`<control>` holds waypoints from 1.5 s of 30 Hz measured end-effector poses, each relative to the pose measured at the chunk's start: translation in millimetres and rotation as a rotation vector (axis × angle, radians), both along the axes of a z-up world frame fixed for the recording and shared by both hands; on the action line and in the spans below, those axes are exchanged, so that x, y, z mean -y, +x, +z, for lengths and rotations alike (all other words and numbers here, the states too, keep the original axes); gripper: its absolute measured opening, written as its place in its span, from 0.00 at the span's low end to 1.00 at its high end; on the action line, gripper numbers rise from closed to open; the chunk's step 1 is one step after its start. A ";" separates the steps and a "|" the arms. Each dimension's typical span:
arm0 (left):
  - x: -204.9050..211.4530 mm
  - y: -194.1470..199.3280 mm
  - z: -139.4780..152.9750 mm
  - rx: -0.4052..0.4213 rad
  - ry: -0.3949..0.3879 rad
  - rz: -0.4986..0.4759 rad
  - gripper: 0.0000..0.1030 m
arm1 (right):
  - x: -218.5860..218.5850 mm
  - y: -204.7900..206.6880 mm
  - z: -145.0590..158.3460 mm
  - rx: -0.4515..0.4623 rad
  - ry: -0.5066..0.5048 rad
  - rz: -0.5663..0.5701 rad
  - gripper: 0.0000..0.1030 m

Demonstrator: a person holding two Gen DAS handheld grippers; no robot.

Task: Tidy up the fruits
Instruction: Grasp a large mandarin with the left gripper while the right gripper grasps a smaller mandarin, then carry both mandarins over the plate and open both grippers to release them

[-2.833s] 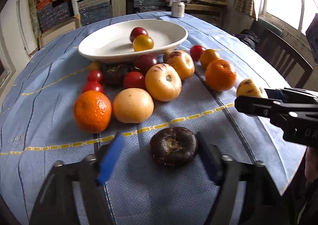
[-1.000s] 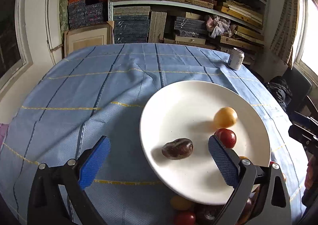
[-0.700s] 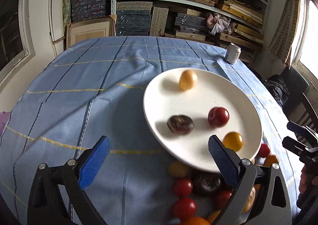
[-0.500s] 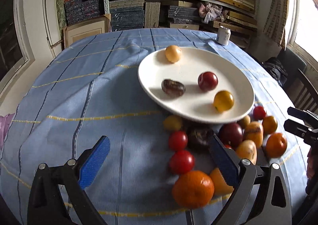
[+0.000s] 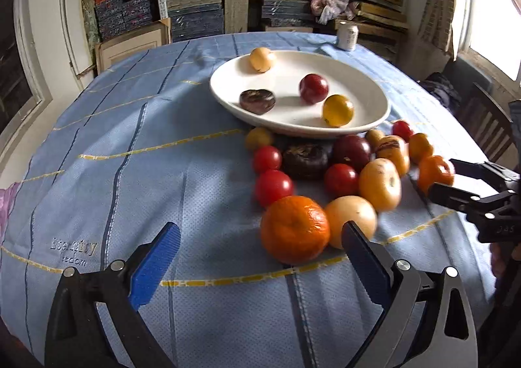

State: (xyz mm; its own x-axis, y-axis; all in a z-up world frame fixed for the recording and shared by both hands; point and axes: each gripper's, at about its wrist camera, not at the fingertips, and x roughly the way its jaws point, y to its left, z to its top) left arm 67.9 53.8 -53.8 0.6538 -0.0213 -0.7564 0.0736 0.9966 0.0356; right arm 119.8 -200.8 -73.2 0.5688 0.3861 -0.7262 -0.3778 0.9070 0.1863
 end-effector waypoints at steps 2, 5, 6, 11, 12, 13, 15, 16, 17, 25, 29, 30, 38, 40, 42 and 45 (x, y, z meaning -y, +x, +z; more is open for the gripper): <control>-2.0 7.2 -3.7 -0.010 -0.009 0.001 0.97 | 0.6 2.8 -0.5 -0.005 0.006 0.003 0.96; -5.0 12.1 -9.3 -0.022 -0.032 0.015 0.97 | -0.3 4.0 -1.4 0.001 -0.005 0.005 0.96; -4.5 12.7 -10.4 -0.018 -0.024 0.019 0.97 | -0.7 3.7 -1.1 0.007 -0.008 0.007 0.96; 1.5 18.6 -21.5 -0.044 0.050 0.019 0.93 | -2.9 6.4 -3.9 -0.015 -0.015 0.007 0.70; 0.8 17.6 -20.1 -0.040 0.043 0.013 0.89 | -3.2 7.5 -5.3 -0.024 -0.017 0.004 0.61; 0.6 16.4 -19.5 -0.043 0.030 -0.002 0.82 | -3.0 8.3 -5.9 -0.030 -0.015 -0.008 0.52; -1.2 11.6 -17.8 -0.037 -0.009 -0.025 0.67 | -0.6 7.5 -5.3 -0.029 0.011 -0.013 0.46; -1.0 9.4 -17.3 -0.030 -0.023 -0.039 0.60 | -1.5 6.6 -5.1 -0.026 0.005 -0.011 0.46; -0.7 8.1 -16.7 -0.026 -0.028 -0.048 0.56 | -2.9 4.7 -4.3 -0.019 -0.005 -0.009 0.46; -0.5 2.2 -14.2 -0.047 -0.074 -0.051 0.45 | -10.9 -7.0 -1.4 0.003 -0.046 0.013 0.45; -3.2 -0.6 -8.4 -0.046 -0.081 -0.046 0.45 | -10.4 -14.6 5.6 0.019 -0.042 0.015 0.45; -3.4 -1.5 -5.4 -0.037 -0.077 -0.045 0.45 | -10.4 -16.1 8.7 0.028 -0.038 0.015 0.45; -6.7 2.2 17.3 -0.001 -0.143 -0.112 0.45 | -11.6 -17.7 39.0 0.101 -0.017 0.032 0.45; -5.5 7.9 24.3 0.014 -0.122 -0.104 0.45 | -9.6 -15.0 49.4 0.125 -0.009 0.030 0.45; -6.8 14.5 32.1 0.030 -0.131 -0.108 0.45 | -7.1 -10.2 61.7 0.157 -0.005 0.026 0.45; -12.0 30.7 42.8 0.051 -0.172 -0.126 0.45 | -6.1 0.6 78.7 0.198 -0.017 0.021 0.45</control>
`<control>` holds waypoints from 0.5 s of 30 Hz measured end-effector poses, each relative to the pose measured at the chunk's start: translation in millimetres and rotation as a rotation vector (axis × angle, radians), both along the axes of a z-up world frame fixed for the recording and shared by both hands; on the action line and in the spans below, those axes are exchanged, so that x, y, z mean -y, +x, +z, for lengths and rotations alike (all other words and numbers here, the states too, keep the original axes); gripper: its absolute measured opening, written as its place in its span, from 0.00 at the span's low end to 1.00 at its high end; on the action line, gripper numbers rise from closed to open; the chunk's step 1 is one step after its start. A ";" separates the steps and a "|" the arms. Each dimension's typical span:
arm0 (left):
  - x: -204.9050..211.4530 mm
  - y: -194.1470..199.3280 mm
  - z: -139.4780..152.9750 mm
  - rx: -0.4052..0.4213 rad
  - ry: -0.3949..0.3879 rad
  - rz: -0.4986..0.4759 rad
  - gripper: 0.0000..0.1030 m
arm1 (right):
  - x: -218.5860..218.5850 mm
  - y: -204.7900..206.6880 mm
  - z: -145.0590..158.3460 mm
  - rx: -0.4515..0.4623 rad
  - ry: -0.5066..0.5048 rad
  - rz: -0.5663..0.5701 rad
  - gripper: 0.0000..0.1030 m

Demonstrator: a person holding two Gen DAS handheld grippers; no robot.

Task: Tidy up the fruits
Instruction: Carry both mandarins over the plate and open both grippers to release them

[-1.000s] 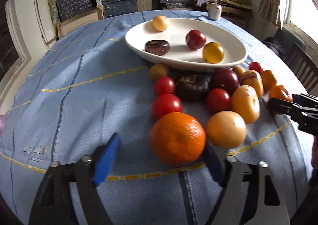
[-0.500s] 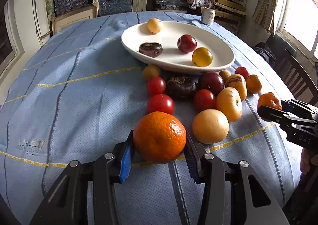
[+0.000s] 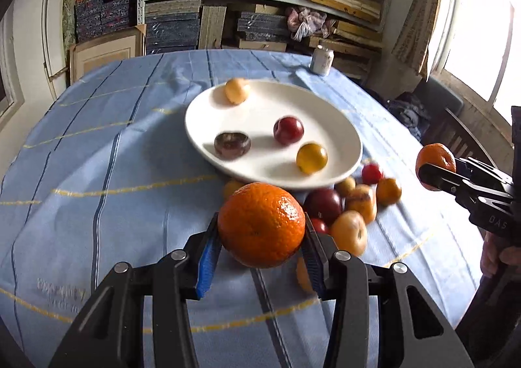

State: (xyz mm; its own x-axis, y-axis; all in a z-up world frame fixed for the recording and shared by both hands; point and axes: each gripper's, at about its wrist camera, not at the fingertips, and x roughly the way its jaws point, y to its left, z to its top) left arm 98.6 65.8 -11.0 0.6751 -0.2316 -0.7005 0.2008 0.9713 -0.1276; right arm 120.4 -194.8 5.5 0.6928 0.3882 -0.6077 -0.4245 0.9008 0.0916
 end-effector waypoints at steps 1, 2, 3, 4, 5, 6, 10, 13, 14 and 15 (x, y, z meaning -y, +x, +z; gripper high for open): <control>0.0 6.6 3.5 0.009 0.007 -0.003 0.45 | -0.2 5.1 4.9 0.007 0.002 0.004 0.45; 0.3 13.9 7.1 0.018 0.017 -0.001 0.45 | -0.6 11.3 9.5 0.014 0.006 0.007 0.45; 0.1 23.2 11.1 0.025 0.031 0.010 0.45 | -1.3 18.2 13.2 0.020 0.010 0.010 0.45; 0.4 33.0 14.7 0.032 0.049 0.021 0.45 | -1.6 25.7 15.6 0.025 0.017 0.014 0.45; 1.1 42.9 18.1 0.040 0.066 0.032 0.45 | -1.8 33.8 17.3 0.028 0.027 0.016 0.45; 1.6 53.0 20.8 0.045 0.081 0.042 0.45 | -2.8 42.7 17.8 0.024 0.031 0.016 0.45; 3.4 93.5 26.8 0.047 0.151 0.094 0.45 | -11.7 83.7 11.5 -0.018 0.038 0.027 0.45; 2.9 125.4 24.5 0.022 0.161 0.112 0.45 | -19.1 113.9 6.7 -0.041 0.027 0.028 0.45; 3.6 135.9 23.5 0.017 0.165 0.111 0.45 | -20.8 124.5 5.6 -0.051 0.028 0.026 0.45; 3.7 145.6 21.8 0.012 0.168 0.113 0.45 | -22.7 133.7 3.5 -0.062 0.025 0.026 0.45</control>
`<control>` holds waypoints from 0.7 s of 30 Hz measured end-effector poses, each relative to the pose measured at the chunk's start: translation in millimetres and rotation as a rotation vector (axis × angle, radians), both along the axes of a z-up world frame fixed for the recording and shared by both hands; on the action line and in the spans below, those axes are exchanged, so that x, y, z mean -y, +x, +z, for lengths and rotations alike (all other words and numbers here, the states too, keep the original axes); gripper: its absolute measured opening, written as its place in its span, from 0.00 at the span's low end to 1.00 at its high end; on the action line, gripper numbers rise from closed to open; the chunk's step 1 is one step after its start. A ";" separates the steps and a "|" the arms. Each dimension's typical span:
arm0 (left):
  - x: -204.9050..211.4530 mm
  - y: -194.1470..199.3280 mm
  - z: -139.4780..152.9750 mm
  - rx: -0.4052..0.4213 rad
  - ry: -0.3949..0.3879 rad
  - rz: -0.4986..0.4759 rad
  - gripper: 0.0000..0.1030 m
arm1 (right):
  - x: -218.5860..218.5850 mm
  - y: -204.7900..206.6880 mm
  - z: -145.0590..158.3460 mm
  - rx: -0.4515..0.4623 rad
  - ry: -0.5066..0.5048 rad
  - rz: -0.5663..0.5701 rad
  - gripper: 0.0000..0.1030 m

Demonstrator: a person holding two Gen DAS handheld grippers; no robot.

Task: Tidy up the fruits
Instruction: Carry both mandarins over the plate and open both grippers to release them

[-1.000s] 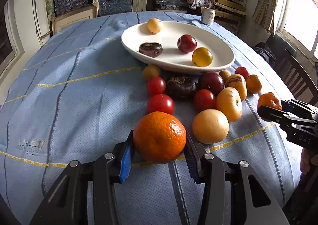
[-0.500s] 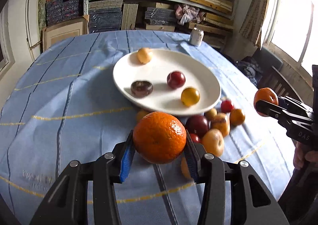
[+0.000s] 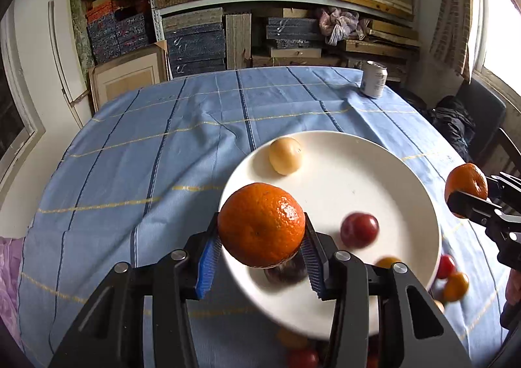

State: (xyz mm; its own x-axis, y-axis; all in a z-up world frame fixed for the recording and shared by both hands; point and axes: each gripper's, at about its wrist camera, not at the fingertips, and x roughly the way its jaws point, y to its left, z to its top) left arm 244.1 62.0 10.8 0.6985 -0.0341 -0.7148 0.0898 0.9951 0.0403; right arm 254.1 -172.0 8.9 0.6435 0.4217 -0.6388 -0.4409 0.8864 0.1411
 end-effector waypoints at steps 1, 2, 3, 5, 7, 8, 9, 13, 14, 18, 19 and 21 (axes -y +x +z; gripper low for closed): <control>-0.3 9.4 -1.9 -0.007 -0.002 0.004 0.45 | -2.3 8.2 -2.4 -0.013 -0.004 -0.002 0.45; -1.5 15.1 -4.0 -0.011 -0.007 0.006 0.45 | -4.2 15.2 -5.4 -0.025 -0.010 -0.006 0.45; -2.9 22.6 -6.9 -0.019 -0.016 0.008 0.45 | -6.0 21.7 -8.6 -0.033 -0.018 -0.007 0.45; -6.1 33.7 -13.5 -0.036 -0.028 0.012 0.45 | -8.0 33.2 -15.4 -0.047 -0.020 -0.017 0.45; -8.9 44.5 -21.9 -0.057 -0.038 0.019 0.45 | -8.0 46.8 -23.6 -0.061 -0.027 -0.035 0.45; -9.4 49.2 -25.6 -0.068 -0.033 0.023 0.45 | -6.8 53.6 -28.6 -0.076 -0.022 -0.049 0.45; -10.4 51.1 -28.4 -0.071 -0.033 0.021 0.45 | -6.1 59.6 -32.6 -0.093 -0.012 -0.052 0.45; -14.9 53.0 -33.8 -0.090 -0.045 0.019 0.45 | -6.1 70.7 -41.8 -0.109 -0.007 -0.050 0.45; -14.7 52.8 -33.4 -0.086 -0.042 0.024 0.45 | -6.8 71.0 -43.2 -0.108 -0.016 -0.052 0.45; -11.6 50.2 -30.7 -0.071 -0.027 0.005 0.45 | -9.7 72.9 -47.6 -0.116 -0.021 -0.044 0.45; -9.4 49.5 -30.6 -0.069 -0.022 0.002 0.46 | -10.4 73.5 -48.1 -0.115 -0.024 -0.039 0.45; -5.2 47.5 -28.5 -0.053 -0.004 -0.010 0.49 | -12.0 72.7 -47.6 -0.107 -0.031 -0.038 0.46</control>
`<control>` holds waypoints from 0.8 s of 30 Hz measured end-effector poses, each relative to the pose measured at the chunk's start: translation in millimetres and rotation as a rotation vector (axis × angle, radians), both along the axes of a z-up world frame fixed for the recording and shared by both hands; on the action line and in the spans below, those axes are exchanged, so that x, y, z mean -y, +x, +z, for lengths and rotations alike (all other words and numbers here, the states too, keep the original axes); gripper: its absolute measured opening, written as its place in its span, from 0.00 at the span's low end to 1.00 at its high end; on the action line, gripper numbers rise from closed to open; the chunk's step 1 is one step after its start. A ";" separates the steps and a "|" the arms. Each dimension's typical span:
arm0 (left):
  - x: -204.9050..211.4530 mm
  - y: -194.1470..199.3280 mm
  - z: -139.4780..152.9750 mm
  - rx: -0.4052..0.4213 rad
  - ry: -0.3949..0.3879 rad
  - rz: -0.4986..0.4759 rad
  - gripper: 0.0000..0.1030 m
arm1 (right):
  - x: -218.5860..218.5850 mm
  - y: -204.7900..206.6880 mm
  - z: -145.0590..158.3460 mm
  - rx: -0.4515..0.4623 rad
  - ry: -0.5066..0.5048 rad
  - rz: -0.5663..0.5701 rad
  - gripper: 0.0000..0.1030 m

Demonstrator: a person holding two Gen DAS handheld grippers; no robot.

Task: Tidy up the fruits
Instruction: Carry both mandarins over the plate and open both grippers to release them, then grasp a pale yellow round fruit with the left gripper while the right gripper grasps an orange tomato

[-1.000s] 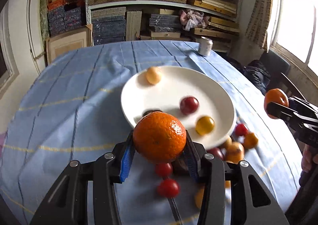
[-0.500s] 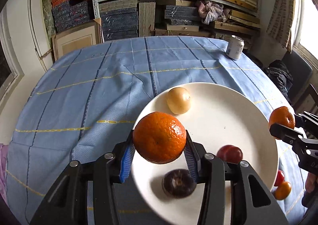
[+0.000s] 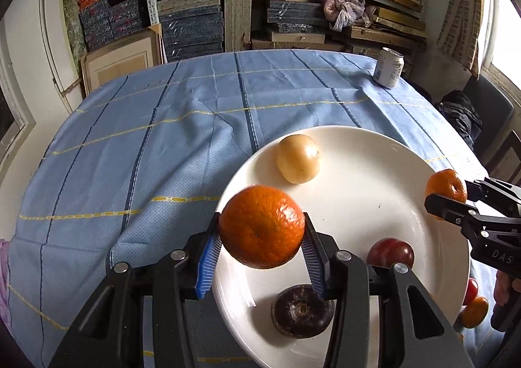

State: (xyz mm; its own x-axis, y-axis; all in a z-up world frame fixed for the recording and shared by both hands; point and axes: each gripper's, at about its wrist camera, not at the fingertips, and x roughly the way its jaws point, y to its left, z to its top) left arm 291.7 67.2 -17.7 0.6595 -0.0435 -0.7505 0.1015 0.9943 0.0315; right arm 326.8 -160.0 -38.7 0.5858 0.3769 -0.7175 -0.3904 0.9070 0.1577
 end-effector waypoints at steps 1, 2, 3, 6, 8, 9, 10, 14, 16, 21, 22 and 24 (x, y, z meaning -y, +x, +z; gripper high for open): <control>3.1 -1.5 2.3 0.015 0.018 -0.004 0.67 | 0.4 -1.3 2.0 0.012 -0.002 -0.005 0.55; 6.0 -3.3 4.8 0.031 0.041 -0.004 0.89 | 1.9 -2.6 4.4 0.027 -0.011 -0.024 0.72; 9.4 -6.5 9.1 0.060 0.072 -0.005 0.95 | 3.7 -5.4 8.3 0.047 -0.026 -0.049 0.78; 14.3 -13.1 17.5 0.115 0.123 -0.005 0.97 | 11.0 -12.1 21.2 0.082 -0.025 -0.058 0.80; 14.6 -12.7 17.4 0.103 0.115 -0.010 0.97 | 16.0 -15.0 27.7 0.086 -0.019 -0.069 0.80; 14.0 -12.4 16.8 0.094 0.105 -0.009 0.97 | 17.8 -16.6 30.7 0.090 -0.018 -0.070 0.80; 13.3 -12.1 16.0 0.084 0.099 -0.008 0.97 | 19.6 -18.8 33.0 0.093 -0.022 -0.073 0.81; 9.9 -20.6 13.7 0.048 0.104 -0.008 0.97 | 27.7 -38.3 39.4 0.098 -0.033 -0.061 0.88; 7.8 -32.5 13.5 0.048 0.117 -0.002 0.97 | 32.8 -53.2 38.0 0.094 -0.052 -0.050 0.89; -0.3 -69.9 12.0 0.051 0.089 -0.005 0.97 | 49.8 -91.0 27.2 0.063 -0.063 -0.056 0.91; -1.8 -78.7 11.7 0.051 0.075 -0.007 0.97 | 52.8 -98.0 24.1 0.052 -0.057 -0.061 0.91; -3.1 -96.6 11.0 0.053 0.045 -0.008 0.97 | 57.4 -112.9 17.8 0.034 -0.053 -0.069 0.91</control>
State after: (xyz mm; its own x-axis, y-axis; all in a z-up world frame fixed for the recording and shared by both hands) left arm 195.1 70.3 -6.7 0.6978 -0.0162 -0.7161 0.1065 0.9910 0.0813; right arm 213.9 -217.5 -20.9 0.6335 0.2964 -0.7147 -0.3306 0.9388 0.0963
